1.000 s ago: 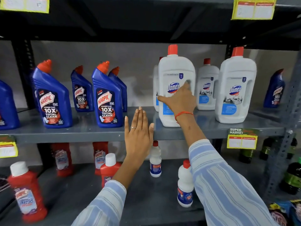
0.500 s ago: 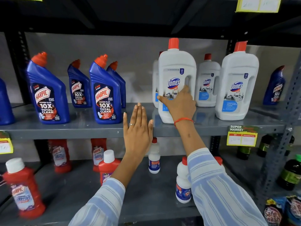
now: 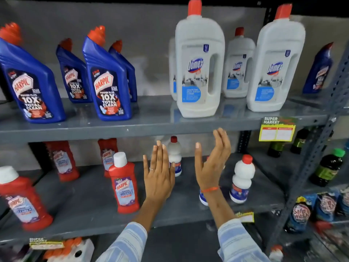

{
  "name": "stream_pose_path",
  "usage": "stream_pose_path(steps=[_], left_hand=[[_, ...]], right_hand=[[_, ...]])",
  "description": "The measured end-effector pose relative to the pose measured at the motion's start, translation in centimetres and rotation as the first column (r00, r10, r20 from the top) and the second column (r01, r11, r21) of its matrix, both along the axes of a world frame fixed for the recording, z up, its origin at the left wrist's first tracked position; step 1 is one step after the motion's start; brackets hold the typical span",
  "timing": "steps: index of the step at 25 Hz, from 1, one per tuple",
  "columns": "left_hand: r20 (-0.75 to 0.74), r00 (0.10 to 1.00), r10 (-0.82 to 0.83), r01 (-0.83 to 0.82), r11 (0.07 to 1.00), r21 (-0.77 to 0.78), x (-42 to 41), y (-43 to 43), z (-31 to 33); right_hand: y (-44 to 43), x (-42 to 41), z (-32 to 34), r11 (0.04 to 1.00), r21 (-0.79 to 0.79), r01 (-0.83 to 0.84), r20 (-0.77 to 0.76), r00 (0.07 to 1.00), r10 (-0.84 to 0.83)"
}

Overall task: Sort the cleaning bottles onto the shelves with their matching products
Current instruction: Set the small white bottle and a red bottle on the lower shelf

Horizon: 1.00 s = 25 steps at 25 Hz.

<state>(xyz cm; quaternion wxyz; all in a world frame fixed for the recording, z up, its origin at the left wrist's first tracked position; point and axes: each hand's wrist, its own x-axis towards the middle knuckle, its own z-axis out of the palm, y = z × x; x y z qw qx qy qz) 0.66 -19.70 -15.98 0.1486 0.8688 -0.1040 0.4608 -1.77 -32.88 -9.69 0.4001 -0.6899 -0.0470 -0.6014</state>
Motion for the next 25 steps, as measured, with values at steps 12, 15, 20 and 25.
stream_pose_path(steps=[12,15,20,25], left_hand=[[-0.797,0.597,0.095,0.079,0.981,0.176,-0.1,4.5,-16.8],[-0.799,0.598,0.066,0.115,0.979,0.167,0.1,5.4,-17.7],[-0.792,0.6,0.113,0.154,0.955,0.253,0.5,5.6,-17.8],[-0.815,0.56,0.149,0.147,0.95,0.275,0.5,5.4,-17.3]], right_hand=[[-5.2,3.7,-18.3,0.904,0.427,0.004,-0.754,0.554,0.353],[-4.8,3.6,-18.4,0.932,0.359,0.049,-0.778,0.568,0.27],[-1.2,2.4,-18.9,0.941,0.328,-0.086,-0.775,0.545,0.32],[2.4,1.8,-19.2,0.943,0.301,-0.142,-0.79,0.517,0.33]])
